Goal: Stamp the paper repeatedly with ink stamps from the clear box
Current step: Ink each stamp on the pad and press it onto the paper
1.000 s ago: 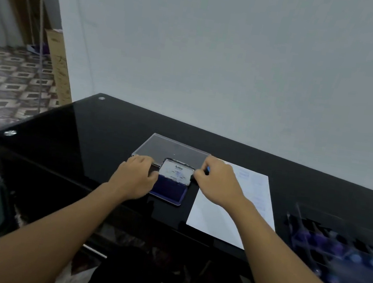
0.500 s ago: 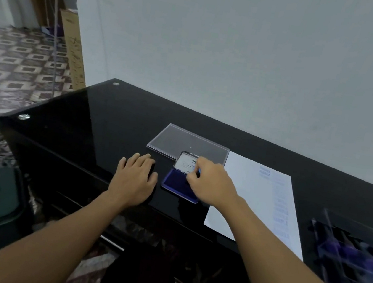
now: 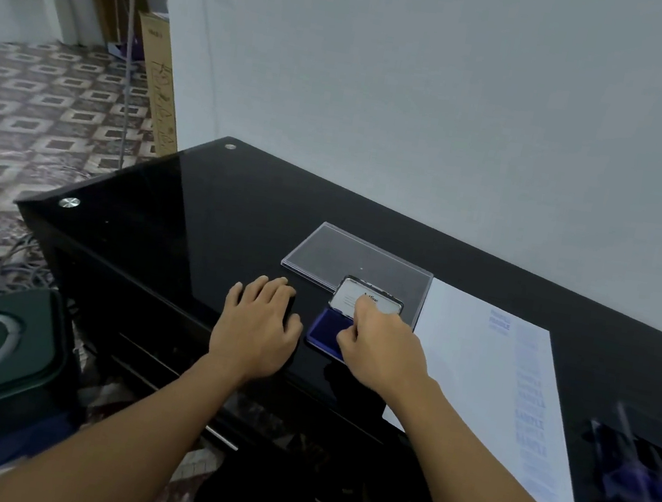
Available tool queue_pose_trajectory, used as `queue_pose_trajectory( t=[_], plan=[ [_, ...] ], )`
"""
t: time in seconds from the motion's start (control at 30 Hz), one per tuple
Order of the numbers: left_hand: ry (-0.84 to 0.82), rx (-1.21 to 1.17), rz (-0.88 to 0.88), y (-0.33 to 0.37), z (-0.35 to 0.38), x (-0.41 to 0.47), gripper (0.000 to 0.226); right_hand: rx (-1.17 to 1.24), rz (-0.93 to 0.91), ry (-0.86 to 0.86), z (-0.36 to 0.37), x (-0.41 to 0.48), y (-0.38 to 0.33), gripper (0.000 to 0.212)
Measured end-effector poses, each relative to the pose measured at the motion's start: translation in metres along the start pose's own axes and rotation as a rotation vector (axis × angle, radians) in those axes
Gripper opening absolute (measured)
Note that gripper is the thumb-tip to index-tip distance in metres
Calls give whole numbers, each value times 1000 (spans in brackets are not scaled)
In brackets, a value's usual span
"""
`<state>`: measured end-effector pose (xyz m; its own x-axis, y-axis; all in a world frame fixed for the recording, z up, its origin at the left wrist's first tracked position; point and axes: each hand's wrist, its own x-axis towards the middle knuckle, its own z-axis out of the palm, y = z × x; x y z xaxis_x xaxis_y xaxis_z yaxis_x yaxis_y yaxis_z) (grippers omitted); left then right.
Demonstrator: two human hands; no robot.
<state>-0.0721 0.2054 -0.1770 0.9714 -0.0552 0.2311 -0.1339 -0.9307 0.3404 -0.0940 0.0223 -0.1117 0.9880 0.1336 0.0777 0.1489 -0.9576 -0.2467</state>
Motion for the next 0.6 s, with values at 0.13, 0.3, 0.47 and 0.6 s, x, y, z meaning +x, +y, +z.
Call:
queue_pose_trajectory(
  t=[0.13,0.3,0.47,0.6],
  plan=[
    [1,-1,-5,1,0,-1,47,24,2,3,0,-6,-2,16],
    [-4,2,-11,1,0,-1,47,38,13,-26,-2,1,-2,21],
    [-11,-6,-16,2,-2,-1,48,62,65,-62,-2,12,-2,28],
    [-12,-1,-16,2,-2,-1,48,75,83,-62,-4,11,-5,24]
  ],
)
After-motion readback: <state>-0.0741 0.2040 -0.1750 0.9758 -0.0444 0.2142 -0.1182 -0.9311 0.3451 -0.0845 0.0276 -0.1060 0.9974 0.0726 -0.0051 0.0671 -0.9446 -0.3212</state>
